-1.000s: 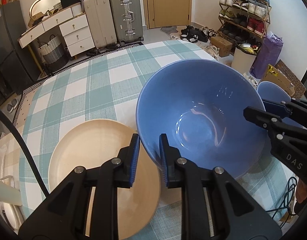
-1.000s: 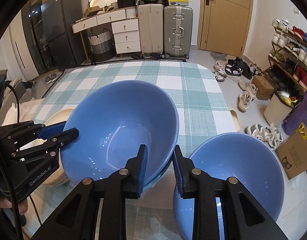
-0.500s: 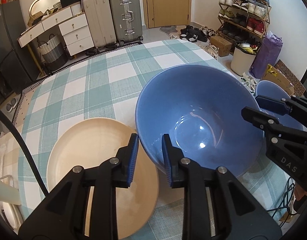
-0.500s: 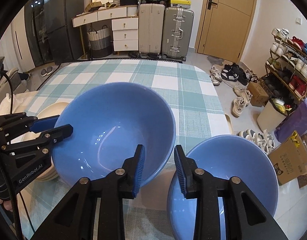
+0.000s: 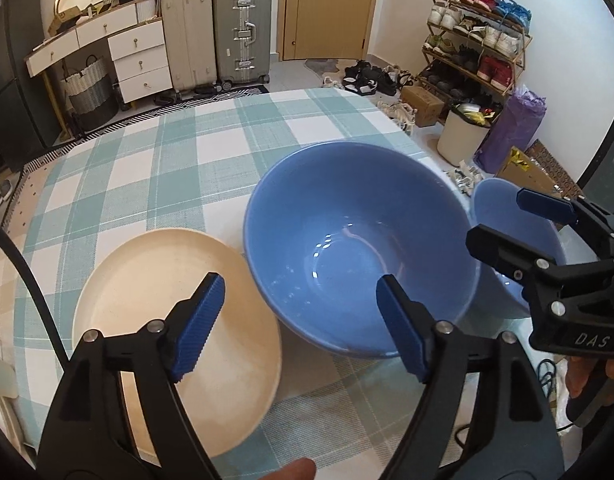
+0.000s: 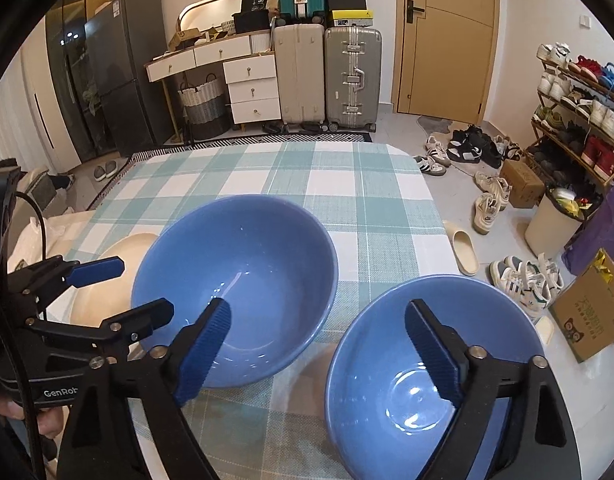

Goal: Organize plates and bowls
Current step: 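Lower the held bowls onto the table and open both tools, then move both tools back and toward the large light blue bowl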

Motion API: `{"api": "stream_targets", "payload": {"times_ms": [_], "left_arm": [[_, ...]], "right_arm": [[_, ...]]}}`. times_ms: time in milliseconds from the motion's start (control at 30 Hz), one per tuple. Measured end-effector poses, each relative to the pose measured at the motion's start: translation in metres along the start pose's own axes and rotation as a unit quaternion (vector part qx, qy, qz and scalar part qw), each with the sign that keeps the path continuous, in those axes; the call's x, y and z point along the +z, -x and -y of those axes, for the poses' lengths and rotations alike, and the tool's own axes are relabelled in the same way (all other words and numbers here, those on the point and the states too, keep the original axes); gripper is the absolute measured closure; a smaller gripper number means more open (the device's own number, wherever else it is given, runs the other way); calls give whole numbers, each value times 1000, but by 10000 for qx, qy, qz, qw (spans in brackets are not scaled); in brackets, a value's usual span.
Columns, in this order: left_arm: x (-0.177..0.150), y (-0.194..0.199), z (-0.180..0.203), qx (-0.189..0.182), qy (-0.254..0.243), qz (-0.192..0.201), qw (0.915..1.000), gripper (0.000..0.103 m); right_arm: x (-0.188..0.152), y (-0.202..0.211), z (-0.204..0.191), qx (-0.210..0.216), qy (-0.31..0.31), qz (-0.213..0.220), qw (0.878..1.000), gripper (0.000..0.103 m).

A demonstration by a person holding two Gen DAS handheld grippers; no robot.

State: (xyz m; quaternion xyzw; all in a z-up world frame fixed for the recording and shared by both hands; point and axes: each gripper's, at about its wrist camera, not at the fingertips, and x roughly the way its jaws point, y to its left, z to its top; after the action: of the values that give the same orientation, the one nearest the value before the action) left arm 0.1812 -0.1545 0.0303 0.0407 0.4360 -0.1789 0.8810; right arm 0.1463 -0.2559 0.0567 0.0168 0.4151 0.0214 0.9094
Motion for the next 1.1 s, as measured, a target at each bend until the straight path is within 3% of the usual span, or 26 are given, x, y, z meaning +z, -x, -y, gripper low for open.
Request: {"api": "stream_targets", "payload": {"times_ms": [100,200,433,733,900,1033,1100], "left_arm": [[-2,10,7,-191,57,44,9998,19],[-4,18,17,-288,64,92,9995,2],[-12,31,43,-485,157,148,9986,3],[-29,37,89,-795,145,142,9966,3],[-40,31,120,-1086,-129,-45,9940,17],[-45,27,141,-1308,-246,-157,9910,37],[-47,24,148,-1422,-256,-188,9893,41]], "right_arm": [[-1,14,6,-60,-30,103,9999,3],[-3,32,16,-104,-126,234,9996,1],[-15,68,58,-211,-537,413,9975,1],[-48,82,111,-398,-1002,287,9938,1],[-65,86,131,-423,-1157,262,9920,1],[-73,86,144,-477,-1279,255,9903,1],[-76,84,149,-495,-1328,229,9896,1]]}}
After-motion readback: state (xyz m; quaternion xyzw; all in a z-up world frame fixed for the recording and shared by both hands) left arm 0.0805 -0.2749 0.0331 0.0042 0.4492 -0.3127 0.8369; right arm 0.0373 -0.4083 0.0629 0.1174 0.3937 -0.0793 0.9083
